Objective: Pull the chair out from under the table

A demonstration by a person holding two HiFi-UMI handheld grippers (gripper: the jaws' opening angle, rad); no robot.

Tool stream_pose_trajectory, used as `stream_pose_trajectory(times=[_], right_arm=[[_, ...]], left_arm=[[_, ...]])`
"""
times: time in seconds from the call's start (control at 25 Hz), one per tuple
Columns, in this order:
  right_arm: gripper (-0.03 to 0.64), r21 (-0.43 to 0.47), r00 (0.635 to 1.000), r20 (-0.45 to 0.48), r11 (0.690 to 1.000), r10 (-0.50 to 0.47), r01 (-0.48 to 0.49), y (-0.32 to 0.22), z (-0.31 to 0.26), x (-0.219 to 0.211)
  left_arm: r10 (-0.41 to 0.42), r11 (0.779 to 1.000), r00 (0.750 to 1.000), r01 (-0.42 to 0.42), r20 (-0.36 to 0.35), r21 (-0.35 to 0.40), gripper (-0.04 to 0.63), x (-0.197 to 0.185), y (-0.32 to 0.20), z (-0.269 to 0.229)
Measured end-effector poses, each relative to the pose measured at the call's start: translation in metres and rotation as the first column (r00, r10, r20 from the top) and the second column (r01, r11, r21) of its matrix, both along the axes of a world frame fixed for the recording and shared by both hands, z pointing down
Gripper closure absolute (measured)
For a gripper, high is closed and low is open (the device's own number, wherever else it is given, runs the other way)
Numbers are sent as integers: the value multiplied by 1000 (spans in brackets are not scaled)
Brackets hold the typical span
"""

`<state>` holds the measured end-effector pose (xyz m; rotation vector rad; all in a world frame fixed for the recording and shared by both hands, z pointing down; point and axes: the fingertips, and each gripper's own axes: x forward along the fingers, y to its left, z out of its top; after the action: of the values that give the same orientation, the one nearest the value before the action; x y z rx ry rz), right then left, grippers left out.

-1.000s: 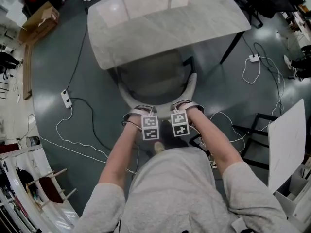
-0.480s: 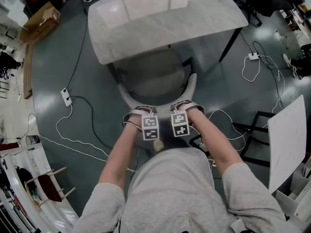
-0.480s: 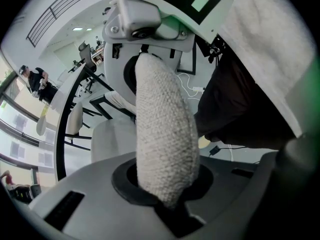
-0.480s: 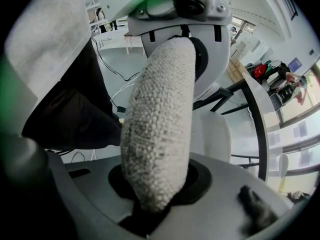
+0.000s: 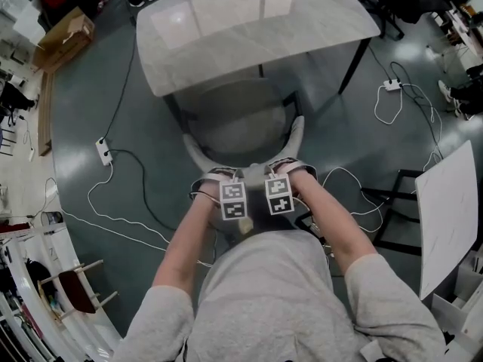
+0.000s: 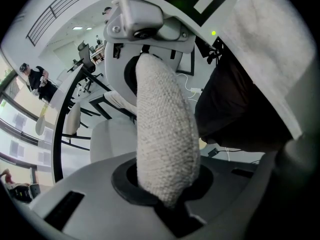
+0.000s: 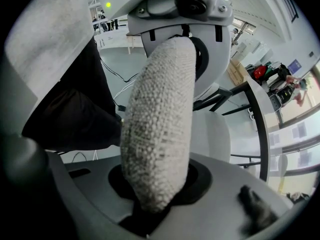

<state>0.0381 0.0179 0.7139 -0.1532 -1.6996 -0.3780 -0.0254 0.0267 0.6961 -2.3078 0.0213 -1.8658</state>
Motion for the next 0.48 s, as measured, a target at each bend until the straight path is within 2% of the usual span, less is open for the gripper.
stream_pose_trajectory(times=[0.48], right_arm=[[526, 1, 1000, 1, 1000, 12, -12, 43, 2, 6]], left_arm=[[9, 1000, 1000, -9, -4, -12, 522, 7, 43, 2]])
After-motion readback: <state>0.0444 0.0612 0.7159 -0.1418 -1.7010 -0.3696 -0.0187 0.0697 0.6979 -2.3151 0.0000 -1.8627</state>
